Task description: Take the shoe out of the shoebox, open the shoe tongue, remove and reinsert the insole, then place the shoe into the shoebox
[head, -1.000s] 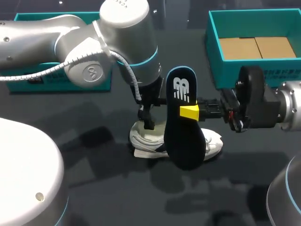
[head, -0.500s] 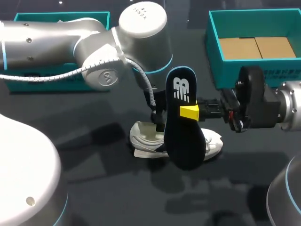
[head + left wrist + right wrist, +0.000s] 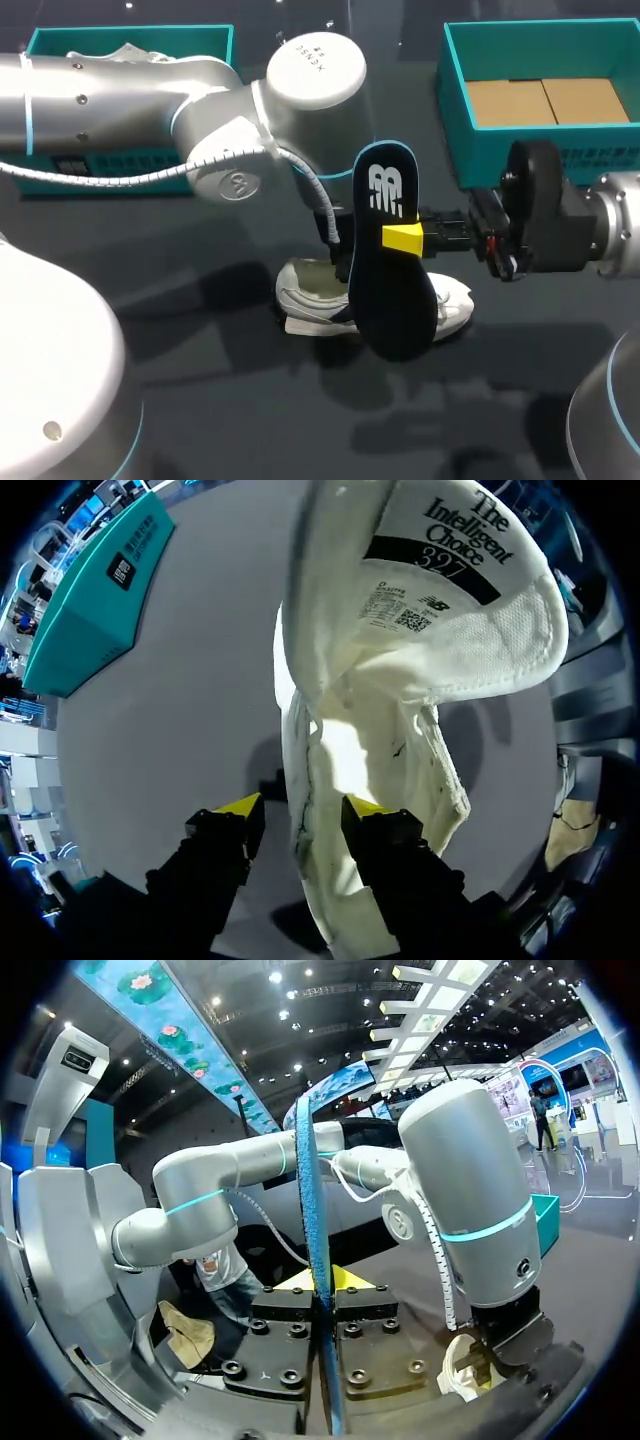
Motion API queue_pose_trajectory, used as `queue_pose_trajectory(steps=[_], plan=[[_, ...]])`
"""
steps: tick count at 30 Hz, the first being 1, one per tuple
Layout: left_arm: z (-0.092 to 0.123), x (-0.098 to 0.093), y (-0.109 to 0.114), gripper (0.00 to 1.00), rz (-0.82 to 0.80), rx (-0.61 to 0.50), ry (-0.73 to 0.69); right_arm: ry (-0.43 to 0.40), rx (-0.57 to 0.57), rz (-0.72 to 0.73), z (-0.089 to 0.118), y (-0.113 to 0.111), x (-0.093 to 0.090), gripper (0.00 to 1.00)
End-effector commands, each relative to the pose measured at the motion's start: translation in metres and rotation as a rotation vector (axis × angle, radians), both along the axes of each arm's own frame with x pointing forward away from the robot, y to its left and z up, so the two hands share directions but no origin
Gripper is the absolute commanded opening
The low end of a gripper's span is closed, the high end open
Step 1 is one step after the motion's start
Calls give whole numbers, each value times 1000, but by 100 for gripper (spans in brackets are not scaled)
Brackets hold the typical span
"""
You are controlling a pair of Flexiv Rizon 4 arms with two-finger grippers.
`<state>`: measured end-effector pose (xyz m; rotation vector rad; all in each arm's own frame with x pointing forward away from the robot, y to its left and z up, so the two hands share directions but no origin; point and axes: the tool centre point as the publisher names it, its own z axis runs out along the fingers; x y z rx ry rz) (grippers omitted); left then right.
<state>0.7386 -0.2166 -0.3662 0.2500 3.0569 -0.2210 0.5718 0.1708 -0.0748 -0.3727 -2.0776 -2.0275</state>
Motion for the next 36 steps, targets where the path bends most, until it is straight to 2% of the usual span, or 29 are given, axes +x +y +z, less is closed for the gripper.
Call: queue_pose_trajectory(steps=[1,5,7,9,11,20,26,30,36], plan=[[-4,-1,-2,47,2,6,-2,1,0,-1,-1,2,0,0],[-8,-2,-3,41,6,10,0,1,0,-1,-1,2,0,0],[-9,-3,-3,33,8,11,2,1,0,-1,-1,2,0,0],[-11,-3,-2,23,9,13,5,1,0,-1,-1,2,0,0],[-11,-3,-2,0,10,15,6,1,0,-1,-1,2,0,0],[-10,-4,0,0,-5,10,25,1,0,-1,-1,2,0,0],[2,-4,5,0,-40,-16,88,1,0,-1,-1,2,0,0],[12,-2,8,0,-123,-21,110,1,0,-1,-1,2,0,0],[32,2,18,0,-343,-15,115,1,0,-1,-1,2,0,0]])
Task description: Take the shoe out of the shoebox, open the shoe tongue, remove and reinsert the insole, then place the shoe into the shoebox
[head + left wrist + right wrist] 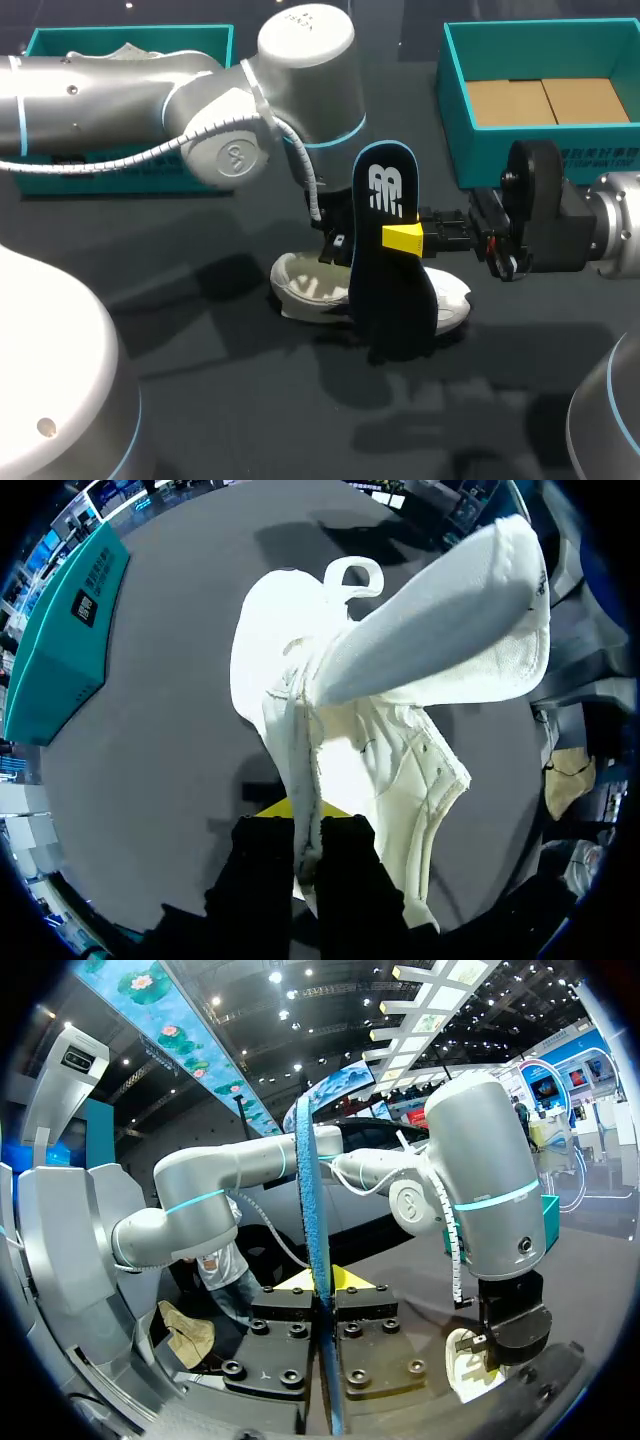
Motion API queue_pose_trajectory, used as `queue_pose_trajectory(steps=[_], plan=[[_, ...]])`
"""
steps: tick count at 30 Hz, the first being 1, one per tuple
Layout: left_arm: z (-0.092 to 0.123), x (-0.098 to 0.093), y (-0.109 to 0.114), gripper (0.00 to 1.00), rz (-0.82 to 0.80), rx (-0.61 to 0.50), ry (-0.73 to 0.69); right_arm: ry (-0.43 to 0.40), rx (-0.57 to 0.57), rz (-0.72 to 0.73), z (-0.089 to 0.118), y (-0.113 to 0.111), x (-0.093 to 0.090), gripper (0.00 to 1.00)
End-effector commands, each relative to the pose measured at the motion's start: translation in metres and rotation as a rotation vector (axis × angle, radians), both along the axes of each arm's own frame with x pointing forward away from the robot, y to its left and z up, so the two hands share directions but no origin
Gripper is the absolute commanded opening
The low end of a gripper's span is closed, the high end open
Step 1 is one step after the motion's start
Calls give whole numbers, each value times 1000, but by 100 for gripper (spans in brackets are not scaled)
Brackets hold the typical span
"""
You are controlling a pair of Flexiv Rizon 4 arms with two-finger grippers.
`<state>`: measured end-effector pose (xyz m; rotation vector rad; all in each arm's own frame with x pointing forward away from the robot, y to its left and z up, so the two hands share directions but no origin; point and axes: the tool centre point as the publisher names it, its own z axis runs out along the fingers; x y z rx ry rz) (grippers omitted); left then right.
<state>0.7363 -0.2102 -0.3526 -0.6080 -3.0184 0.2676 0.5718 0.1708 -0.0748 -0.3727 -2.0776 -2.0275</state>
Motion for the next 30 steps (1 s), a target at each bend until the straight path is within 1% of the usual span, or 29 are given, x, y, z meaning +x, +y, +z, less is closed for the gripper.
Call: queue_pose_trajectory(steps=[1,2,4,6,9,14,18,23,30], plan=[[21,5,12,0,-125,-8,12,1,0,-1,-1,2,0,0],[25,6,14,0,-185,-9,15,1,0,-1,-1,2,0,0],[32,10,15,0,-253,-24,24,1,0,-1,-1,2,0,0],[36,14,16,0,-308,-26,28,1,0,-1,-1,2,0,0],[42,16,19,0,-447,-25,23,1,0,-1,-1,2,0,0],[48,12,21,0,-657,-26,-8,1,0,-1,-1,2,0,0],[51,4,20,0,-805,-21,-42,1,0,-1,-1,2,0,0],[53,-3,17,0,-934,-13,-72,1,0,-1,-1,2,0,0],[49,-10,17,0,-1050,-17,-84,1,0,-1,-1,2,0,0]])
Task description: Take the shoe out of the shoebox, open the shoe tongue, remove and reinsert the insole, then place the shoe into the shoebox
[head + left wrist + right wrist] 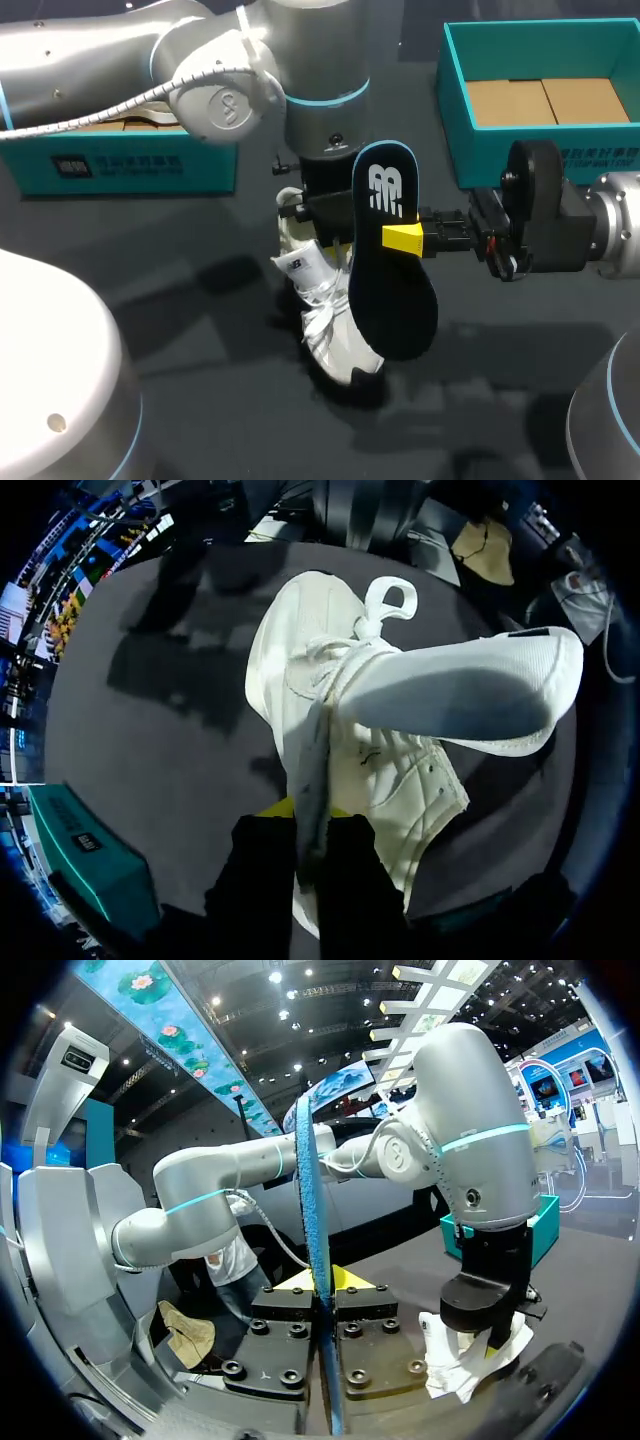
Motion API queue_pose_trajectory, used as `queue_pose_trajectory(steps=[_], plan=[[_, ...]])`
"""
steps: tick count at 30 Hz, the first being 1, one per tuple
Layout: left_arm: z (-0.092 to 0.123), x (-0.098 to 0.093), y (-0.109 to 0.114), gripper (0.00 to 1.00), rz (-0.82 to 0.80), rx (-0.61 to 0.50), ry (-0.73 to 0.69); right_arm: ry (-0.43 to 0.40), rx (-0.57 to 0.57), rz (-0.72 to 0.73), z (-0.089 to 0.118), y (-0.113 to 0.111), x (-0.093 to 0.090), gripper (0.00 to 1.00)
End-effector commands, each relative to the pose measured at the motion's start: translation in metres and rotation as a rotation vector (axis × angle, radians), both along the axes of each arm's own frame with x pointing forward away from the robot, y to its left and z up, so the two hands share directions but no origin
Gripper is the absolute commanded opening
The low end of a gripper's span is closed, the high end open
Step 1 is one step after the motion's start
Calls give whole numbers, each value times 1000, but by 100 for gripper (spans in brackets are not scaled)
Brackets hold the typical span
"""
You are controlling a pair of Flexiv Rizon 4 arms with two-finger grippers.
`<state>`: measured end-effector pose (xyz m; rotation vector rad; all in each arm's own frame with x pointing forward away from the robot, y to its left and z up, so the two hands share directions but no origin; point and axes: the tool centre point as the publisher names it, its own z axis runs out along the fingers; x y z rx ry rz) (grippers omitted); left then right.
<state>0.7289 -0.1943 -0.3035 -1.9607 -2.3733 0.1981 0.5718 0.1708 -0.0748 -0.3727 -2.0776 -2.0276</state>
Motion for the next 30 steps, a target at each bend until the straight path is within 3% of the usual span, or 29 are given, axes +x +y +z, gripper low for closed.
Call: queue_pose_trajectory(steps=[1,15,30], plan=[[-2,-4,1,0,-84,-4,-12,1,0,-1,-1,2,0,0],[-21,-20,3,0,-188,-1,-20,1,0,-1,-1,2,0,0],[-51,-32,-8,0,-227,4,-44,1,0,-1,-1,2,0,0]])
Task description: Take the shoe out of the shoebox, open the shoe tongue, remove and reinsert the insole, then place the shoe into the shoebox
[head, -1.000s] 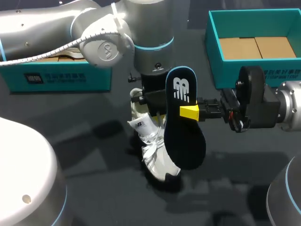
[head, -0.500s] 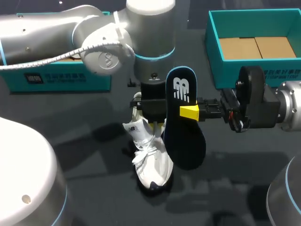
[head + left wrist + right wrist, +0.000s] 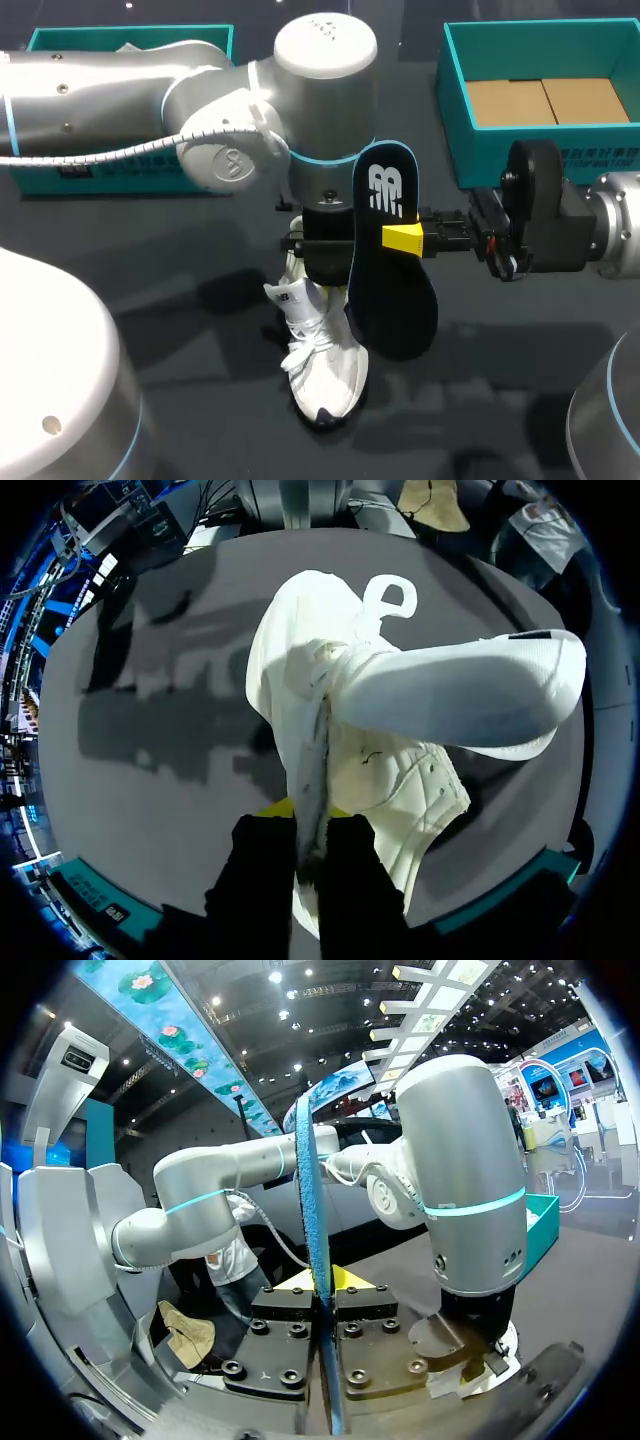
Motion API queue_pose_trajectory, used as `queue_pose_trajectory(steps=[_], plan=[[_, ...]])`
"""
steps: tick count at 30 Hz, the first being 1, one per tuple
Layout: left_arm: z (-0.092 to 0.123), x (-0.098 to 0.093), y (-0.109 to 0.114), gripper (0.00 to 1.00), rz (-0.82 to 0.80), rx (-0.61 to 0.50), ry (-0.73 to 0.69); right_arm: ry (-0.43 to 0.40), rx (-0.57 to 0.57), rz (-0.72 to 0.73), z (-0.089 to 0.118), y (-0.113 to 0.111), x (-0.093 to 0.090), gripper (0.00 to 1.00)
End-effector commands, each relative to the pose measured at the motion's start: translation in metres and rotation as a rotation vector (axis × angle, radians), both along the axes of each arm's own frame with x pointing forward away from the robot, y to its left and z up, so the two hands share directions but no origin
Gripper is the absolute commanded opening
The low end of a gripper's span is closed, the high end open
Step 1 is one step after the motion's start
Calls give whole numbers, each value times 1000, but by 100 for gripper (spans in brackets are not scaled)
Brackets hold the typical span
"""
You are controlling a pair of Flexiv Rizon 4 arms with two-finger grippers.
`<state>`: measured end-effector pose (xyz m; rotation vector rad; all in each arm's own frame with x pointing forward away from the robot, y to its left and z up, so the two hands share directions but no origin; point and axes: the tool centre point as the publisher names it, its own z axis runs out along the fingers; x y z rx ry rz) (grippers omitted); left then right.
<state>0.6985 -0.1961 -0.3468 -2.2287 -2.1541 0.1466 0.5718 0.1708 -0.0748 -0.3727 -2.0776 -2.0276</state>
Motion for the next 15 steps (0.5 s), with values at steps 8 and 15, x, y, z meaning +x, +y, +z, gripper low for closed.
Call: queue_pose_trajectory(steps=[8,15], plan=[[-19,-2,-13,0,-26,-14,-10,1,0,-1,-1,2,0,0],[-29,0,-19,0,-29,-30,-23,1,0,-1,-1,2,0,0]])
